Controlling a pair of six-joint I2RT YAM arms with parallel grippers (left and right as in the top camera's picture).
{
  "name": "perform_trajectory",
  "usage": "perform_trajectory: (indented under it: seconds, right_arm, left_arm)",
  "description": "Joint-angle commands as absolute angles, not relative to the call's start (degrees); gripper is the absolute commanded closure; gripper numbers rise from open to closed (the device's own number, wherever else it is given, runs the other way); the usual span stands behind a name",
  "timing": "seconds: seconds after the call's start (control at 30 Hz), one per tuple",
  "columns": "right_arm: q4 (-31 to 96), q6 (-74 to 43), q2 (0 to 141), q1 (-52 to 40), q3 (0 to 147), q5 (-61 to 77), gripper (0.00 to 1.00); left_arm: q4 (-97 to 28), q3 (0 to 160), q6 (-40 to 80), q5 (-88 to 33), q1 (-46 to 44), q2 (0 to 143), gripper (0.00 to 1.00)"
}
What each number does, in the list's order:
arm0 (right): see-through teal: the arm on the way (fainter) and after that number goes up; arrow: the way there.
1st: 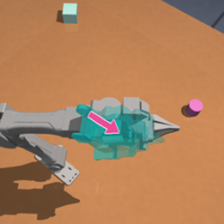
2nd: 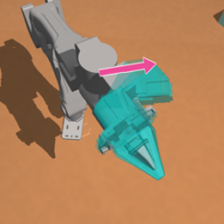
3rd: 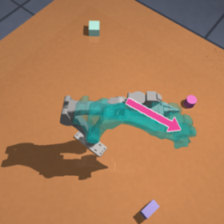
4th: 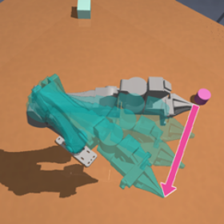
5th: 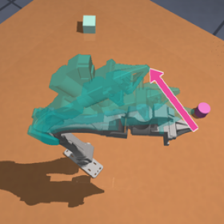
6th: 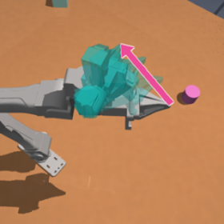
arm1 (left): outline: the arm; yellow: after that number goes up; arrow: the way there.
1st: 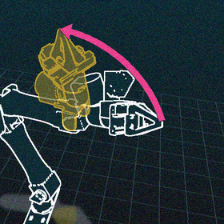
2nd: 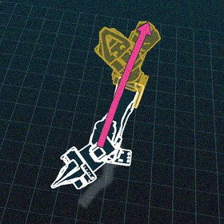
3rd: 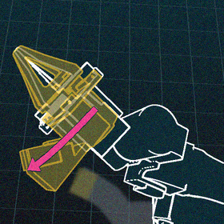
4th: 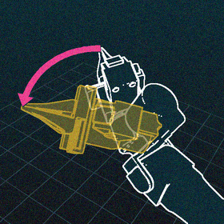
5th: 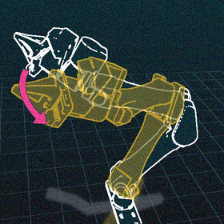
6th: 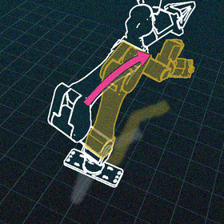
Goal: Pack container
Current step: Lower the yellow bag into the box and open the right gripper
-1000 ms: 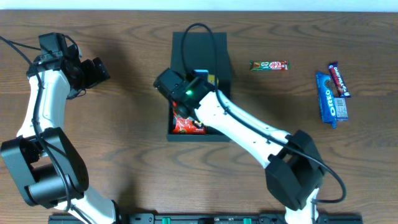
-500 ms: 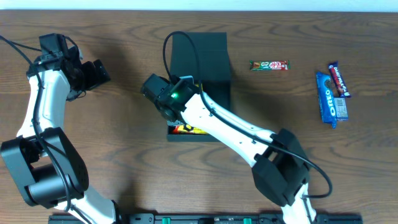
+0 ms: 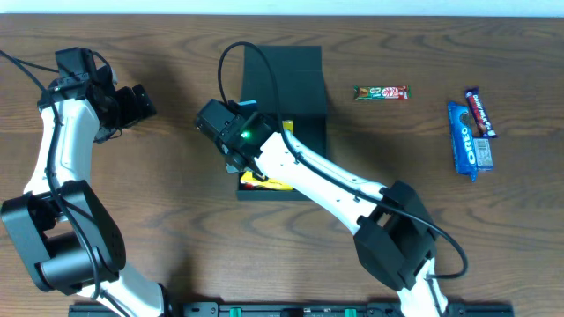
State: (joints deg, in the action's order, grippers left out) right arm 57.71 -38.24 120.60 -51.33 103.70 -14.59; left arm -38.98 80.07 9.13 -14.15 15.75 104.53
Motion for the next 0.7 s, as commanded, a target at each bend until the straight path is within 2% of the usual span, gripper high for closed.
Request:
perform_trajectory:
  seconds: [0.0,0.03,0.1,0.17,0.2,0.27,0.3,0.47,0.67]
  right_arm:
    - [57.91,-35.44,121.40,-51.44,104.99,-14.33,0.68]
    - [58.00,-35.24,121.38,-51.42,105.01,-14.52,0.66]
    - [58.06,-33.65,121.01,-51.33,105.41,-14.79,0.70]
    - [58.06,-31.20,120.11,-51.16,106.37,-14.83,0.70]
    - [58.28,-29.93,119.48,-51.03,107.09,-14.83,0.75]
    - [60.01,-28.56,117.99,-50.57,109.47,-15.62,0.97]
    - [61.10,-28.60,117.03,-50.17,110.56,-16.38,0.99]
    - [62.48,-25.80,114.32,-47.37,111.24,-16.45,0.98]
    - [58.89,-15.33,116.20,-44.16,105.56,0.08,0.98]
  left_arm:
    - [-39.16,80.47,8.56,-13.39,16.01,104.86,0.05]
    - [-39.16,80.47,8.56,-13.39,16.01,104.86,0.05]
    - [-39.16,80.47,8.58,-13.37,16.01,104.86,0.05]
    - [-39.16,80.47,8.56,-13.39,16.01,104.86,0.05]
    - [-39.13,80.47,8.56,-13.37,16.01,104.86,0.05]
    - [-39.16,80.47,8.56,-13.37,16.01,104.86,0.04]
    - [-39.16,80.47,8.56,-13.39,16.01,104.86,0.05]
    - [-39.13,80.47,8.56,-13.37,16.01,104.86,0.05]
    - [-39.16,80.47,8.60,-13.39,15.99,104.86,0.05]
